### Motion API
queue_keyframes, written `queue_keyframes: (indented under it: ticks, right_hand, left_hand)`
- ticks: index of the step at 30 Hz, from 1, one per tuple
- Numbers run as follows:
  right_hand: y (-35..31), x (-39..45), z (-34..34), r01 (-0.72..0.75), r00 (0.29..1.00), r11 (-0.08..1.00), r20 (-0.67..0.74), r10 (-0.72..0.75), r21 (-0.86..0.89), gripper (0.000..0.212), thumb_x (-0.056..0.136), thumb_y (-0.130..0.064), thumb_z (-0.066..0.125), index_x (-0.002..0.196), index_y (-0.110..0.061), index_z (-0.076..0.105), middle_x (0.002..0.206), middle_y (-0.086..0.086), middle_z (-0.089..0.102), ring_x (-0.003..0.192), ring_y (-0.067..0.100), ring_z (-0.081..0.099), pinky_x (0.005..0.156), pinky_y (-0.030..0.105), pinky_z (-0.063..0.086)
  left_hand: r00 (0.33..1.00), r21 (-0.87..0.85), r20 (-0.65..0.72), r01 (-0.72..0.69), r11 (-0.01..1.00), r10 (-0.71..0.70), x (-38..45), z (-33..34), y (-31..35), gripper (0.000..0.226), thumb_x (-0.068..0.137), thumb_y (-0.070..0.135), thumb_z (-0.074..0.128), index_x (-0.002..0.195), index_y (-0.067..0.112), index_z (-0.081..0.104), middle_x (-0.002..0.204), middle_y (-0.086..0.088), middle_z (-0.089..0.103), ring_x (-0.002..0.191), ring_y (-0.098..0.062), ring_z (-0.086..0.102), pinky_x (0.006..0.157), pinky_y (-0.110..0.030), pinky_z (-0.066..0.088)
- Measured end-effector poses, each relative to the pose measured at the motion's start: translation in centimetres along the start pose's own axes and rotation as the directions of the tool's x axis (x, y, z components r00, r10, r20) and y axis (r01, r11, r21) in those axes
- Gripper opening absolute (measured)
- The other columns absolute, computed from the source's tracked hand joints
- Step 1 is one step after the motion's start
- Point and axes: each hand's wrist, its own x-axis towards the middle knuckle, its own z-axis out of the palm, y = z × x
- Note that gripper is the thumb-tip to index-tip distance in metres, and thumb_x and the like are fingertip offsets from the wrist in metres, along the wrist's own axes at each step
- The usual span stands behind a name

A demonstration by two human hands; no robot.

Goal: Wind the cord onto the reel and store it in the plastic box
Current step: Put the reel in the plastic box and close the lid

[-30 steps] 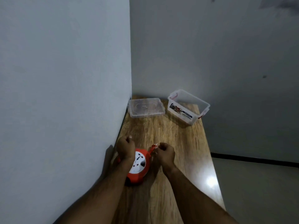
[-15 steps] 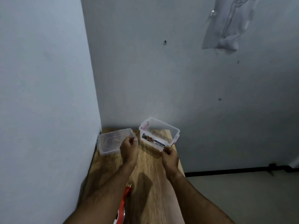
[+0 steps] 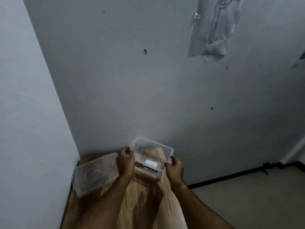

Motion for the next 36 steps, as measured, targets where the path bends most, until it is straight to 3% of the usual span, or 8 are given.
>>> queue_keyframes:
  ticks: [4, 8, 13, 18, 20, 25, 30, 36]
  right_hand:
    - [-0.8, 1.2, 0.4, 0.025, 0.996, 0.996, -0.081, -0.032, -0.081, 0.04, 0.069, -0.012, 0.079, 0.109, -0.011, 0.072, 0.093, -0.001, 0.064, 0.095, 0.03, 0.068, 0.081, 0.053, 0.06]
    - [0.4, 3.5, 1.3, -0.035, 0.995, 0.999, -0.09, 0.031, -0.041, 0.053, 0.073, -0.019, 0.08, 0.123, -0.015, 0.062, 0.118, 0.007, 0.064, 0.112, 0.032, 0.063, 0.092, 0.053, 0.057]
    - [0.2, 4.6, 2.3, -0.092, 0.992, 0.995, -0.087, 0.096, 0.048, 0.032, 0.081, -0.005, 0.074, 0.096, -0.028, 0.057, 0.102, 0.007, 0.069, 0.087, 0.022, 0.069, 0.076, 0.04, 0.062]
    - [0.5, 5.2, 3.2, -0.087, 0.99, 0.994, -0.105, 0.094, 0.066, 0.029, 0.086, 0.0, 0.068, 0.11, -0.014, 0.06, 0.098, 0.006, 0.068, 0.079, 0.011, 0.065, 0.058, 0.019, 0.053]
    - [0.8, 5.5, 3.3, -0.092, 0.991, 0.993, -0.094, 0.098, 0.067, 0.03, 0.088, 0.001, 0.065, 0.113, -0.014, 0.059, 0.099, 0.006, 0.067, 0.081, 0.013, 0.066, 0.061, 0.022, 0.054]
    - [0.9, 5.9, 3.3, -0.094, 0.99, 0.995, -0.105, 0.097, 0.036, 0.029, 0.089, 0.007, 0.057, 0.109, -0.013, 0.058, 0.095, 0.005, 0.066, 0.077, 0.011, 0.063, 0.056, 0.019, 0.051]
    - [0.2, 5.6, 2.2, -0.091, 0.993, 0.995, -0.072, 0.094, 0.043, 0.028, 0.09, 0.005, 0.058, 0.112, -0.013, 0.059, 0.103, 0.01, 0.067, 0.089, 0.024, 0.066, 0.069, 0.029, 0.057]
    - [-2.1, 4.0, -0.4, -0.025, 1.0, 0.998, -0.007, 0.026, 0.054, 0.021, 0.096, -0.003, 0.061, 0.116, -0.009, 0.061, 0.103, 0.01, 0.067, 0.081, 0.014, 0.063, 0.048, 0.012, 0.048]
  left_hand:
    - [1.0, 0.007, -0.009, 0.024, 1.0, -0.024, 3.2, 1.3, -1.0, 0.033, 0.101, 0.011, 0.058, 0.132, 0.0, 0.067, 0.133, -0.017, 0.069, 0.124, -0.036, 0.063, 0.103, -0.038, 0.048]
    - [0.997, 0.014, 0.004, 0.077, 0.997, -0.077, 6.3, 2.8, -2.0, 0.042, 0.103, 0.014, 0.057, 0.143, 0.002, 0.059, 0.147, -0.016, 0.06, 0.136, -0.035, 0.056, 0.113, -0.042, 0.043]
    - [0.984, -0.021, 0.079, 0.159, 0.987, -0.157, 9.2, 4.5, -3.7, 0.044, 0.102, 0.018, 0.06, 0.144, 0.004, 0.059, 0.147, -0.015, 0.06, 0.134, -0.035, 0.057, 0.113, -0.043, 0.046]
    - [0.979, -0.015, 0.116, 0.173, 0.985, -0.17, 10.0, 5.4, -5.1, 0.033, 0.101, 0.02, 0.064, 0.128, 0.003, 0.069, 0.123, -0.013, 0.072, 0.103, -0.027, 0.065, 0.082, -0.031, 0.046]
    - [0.98, -0.019, 0.113, 0.169, 0.985, -0.166, 9.9, 5.6, -5.2, 0.029, 0.101, 0.02, 0.063, 0.124, 0.004, 0.07, 0.116, -0.014, 0.073, 0.094, -0.023, 0.061, 0.078, -0.029, 0.042]
    - [0.982, -0.078, 0.09, 0.174, 0.982, -0.167, 9.6, 6.1, -5.1, 0.03, 0.097, 0.029, 0.071, 0.118, 0.006, 0.071, 0.105, -0.008, 0.071, 0.091, -0.024, 0.062, 0.075, -0.027, 0.043]
    - [0.985, -0.071, 0.073, 0.159, 0.985, -0.154, 8.1, 5.5, -4.5, 0.031, 0.097, 0.032, 0.071, 0.116, 0.008, 0.071, 0.106, -0.008, 0.072, 0.098, -0.031, 0.068, 0.08, -0.032, 0.051]
    - [0.98, -0.071, 0.038, 0.197, 0.978, -0.195, 4.3, 3.1, -3.5, 0.032, 0.099, 0.036, 0.068, 0.118, 0.01, 0.069, 0.11, -0.007, 0.075, 0.094, -0.025, 0.07, 0.075, -0.034, 0.059]
